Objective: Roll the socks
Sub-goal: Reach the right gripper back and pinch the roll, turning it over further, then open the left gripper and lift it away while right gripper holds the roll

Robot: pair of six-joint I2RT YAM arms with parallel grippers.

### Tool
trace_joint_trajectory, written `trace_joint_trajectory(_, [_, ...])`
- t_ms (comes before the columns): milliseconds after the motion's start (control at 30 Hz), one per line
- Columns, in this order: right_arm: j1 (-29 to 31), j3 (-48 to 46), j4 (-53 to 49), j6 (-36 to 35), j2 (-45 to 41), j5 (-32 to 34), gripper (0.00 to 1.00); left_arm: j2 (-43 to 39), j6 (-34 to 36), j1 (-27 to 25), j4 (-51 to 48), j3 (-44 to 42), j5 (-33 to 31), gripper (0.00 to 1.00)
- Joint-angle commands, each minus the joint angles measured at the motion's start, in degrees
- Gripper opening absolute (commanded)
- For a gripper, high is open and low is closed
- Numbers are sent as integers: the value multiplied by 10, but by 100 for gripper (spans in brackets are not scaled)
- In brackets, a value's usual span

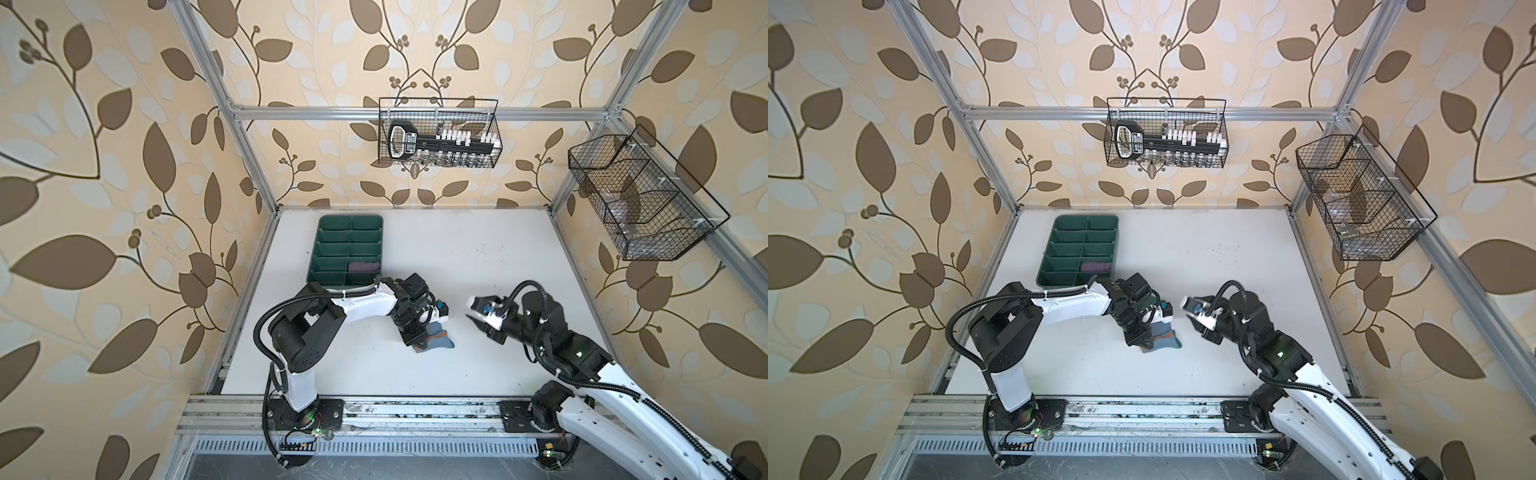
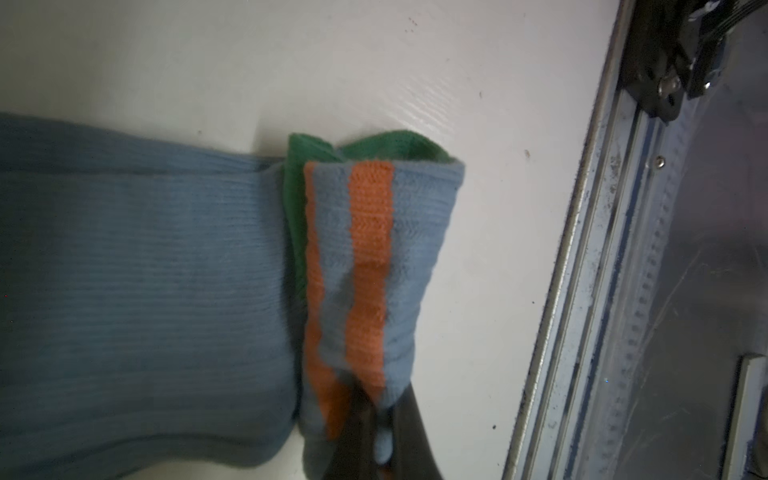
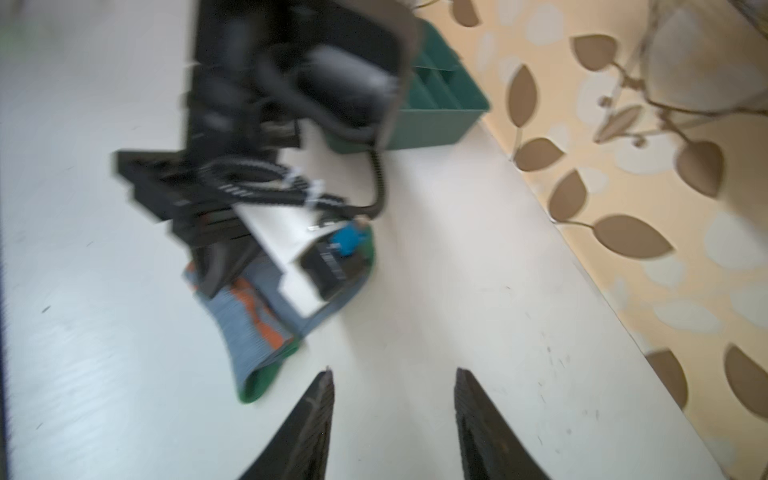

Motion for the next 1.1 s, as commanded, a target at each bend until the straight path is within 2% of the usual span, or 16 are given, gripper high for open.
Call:
trace_joint_trajectory(0, [104, -34, -5, -117, 17, 126, 49, 6, 4, 12, -52, 7, 25, 0])
trace_joint_trajectory(100, [190, -63, 77, -151, 73, 198, 51, 12, 2, 17, -55, 13, 24, 0])
trace_joint_trajectory(200, [222, -69, 165, -145, 165, 218, 53, 20, 1, 19, -59, 20, 24, 0])
trace_joint_trajectory(367, [226, -67, 274, -147, 304, 211, 55, 21, 3, 23, -58, 22, 24, 0])
trace_joint_trajectory(500, [200, -51, 325, -146, 389, 210, 55, 17, 4, 23, -56, 19, 24, 0])
trace_joint_trajectory(633, [190, -15, 276, -131, 439, 225, 46, 10, 3, 23, -54, 18, 16, 0])
trace_joint_trajectory(700, [190, -8, 240, -125, 436, 224, 41, -3, -1, 23, -46, 14, 5, 3])
trace_joint_trajectory(833, [193, -6, 156, -102, 405, 196, 17, -45, -10, 27, -25, 5, -20, 17])
trace_joint_trajectory(933, [198, 19, 62, -72, 396, 184, 4, -88, -20, 36, -8, -2, -49, 23])
trace_joint_trajectory(1067, [188, 75, -95, -9, 420, 125, 3, -198, -44, 60, 55, -43, -130, 32])
